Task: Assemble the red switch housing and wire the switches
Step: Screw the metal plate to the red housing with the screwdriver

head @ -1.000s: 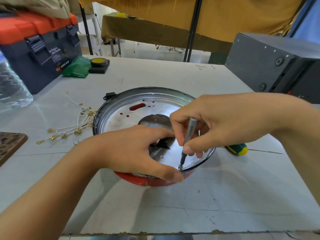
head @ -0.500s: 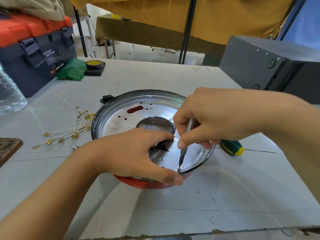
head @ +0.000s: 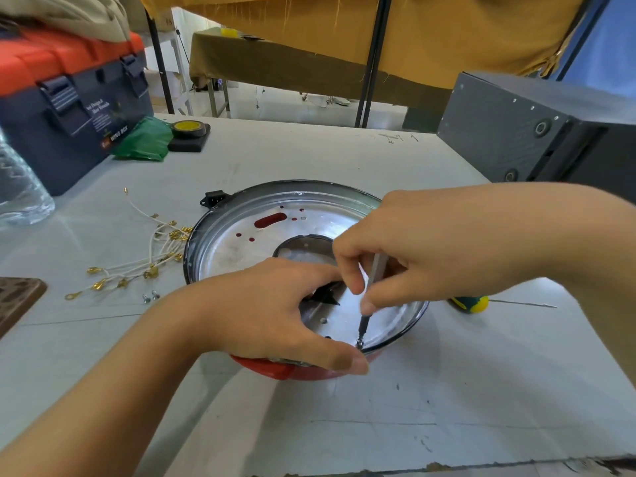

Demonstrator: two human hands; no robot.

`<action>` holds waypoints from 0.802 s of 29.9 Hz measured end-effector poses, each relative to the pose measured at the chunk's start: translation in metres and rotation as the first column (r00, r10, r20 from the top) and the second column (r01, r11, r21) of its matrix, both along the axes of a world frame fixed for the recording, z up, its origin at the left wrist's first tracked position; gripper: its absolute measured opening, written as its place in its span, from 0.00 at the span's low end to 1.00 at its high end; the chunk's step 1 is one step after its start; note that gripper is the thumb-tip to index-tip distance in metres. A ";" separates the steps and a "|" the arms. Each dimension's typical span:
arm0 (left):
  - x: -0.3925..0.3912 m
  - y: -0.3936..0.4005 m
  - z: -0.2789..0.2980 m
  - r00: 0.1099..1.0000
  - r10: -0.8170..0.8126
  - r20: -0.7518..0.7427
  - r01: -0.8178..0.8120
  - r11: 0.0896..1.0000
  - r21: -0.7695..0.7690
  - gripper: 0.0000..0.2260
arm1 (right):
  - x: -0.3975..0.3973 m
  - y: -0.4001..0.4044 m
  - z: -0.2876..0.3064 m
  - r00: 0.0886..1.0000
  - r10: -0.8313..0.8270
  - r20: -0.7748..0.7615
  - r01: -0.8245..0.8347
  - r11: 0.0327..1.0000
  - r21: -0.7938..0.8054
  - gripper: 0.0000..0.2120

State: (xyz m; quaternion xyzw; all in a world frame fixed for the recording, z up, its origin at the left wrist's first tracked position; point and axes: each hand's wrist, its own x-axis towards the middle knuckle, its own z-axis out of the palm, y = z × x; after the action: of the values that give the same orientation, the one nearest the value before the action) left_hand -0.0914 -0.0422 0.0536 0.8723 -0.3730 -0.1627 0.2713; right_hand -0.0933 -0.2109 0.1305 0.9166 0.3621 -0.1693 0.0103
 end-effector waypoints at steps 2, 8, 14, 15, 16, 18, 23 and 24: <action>-0.001 0.000 0.001 1.000 0.004 -0.009 -0.004 1.000 -0.004 0.17 | 0.000 -0.001 0.003 0.998 0.020 -0.052 -0.020 1.000 -0.001 0.06; -0.001 -0.001 0.002 1.000 -0.004 -0.019 0.004 1.000 -0.008 0.19 | 0.004 -0.002 0.004 0.997 0.009 -0.082 -0.008 1.000 0.013 0.09; -0.001 0.000 0.000 1.000 0.007 -0.014 -0.007 1.000 -0.006 0.21 | 0.006 0.000 -0.005 1.000 -0.021 0.020 0.022 0.999 -0.029 0.10; 0.000 0.000 0.000 1.000 0.002 -0.012 -0.002 1.000 -0.008 0.20 | 0.007 0.000 -0.010 0.994 0.002 0.109 0.004 0.999 -0.054 0.09; 0.000 -0.001 0.001 1.000 -0.004 -0.011 0.004 1.000 -0.009 0.18 | 0.008 0.000 -0.015 0.982 0.029 0.189 -0.016 0.998 -0.068 0.08; 0.000 0.000 0.000 1.000 -0.007 -0.006 0.007 1.000 -0.008 0.17 | 0.011 -0.001 -0.021 0.960 0.056 0.276 -0.042 0.997 -0.058 0.07; -0.001 -0.001 0.001 1.000 -0.016 -0.001 0.016 0.999 -0.030 0.16 | 0.009 0.001 -0.026 0.966 -0.003 0.258 0.001 1.000 0.009 0.03; -0.002 -0.001 0.002 1.000 -0.021 -0.002 0.021 0.999 -0.035 0.16 | 0.007 0.001 -0.024 0.978 -0.027 0.206 0.019 0.999 0.043 0.02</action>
State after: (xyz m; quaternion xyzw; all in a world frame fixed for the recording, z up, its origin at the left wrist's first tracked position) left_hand -0.0932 -0.0428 0.0551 0.8632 -0.3846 -0.1603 0.2851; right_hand -0.0864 -0.2102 0.1063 0.9333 0.3518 -0.0661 0.0271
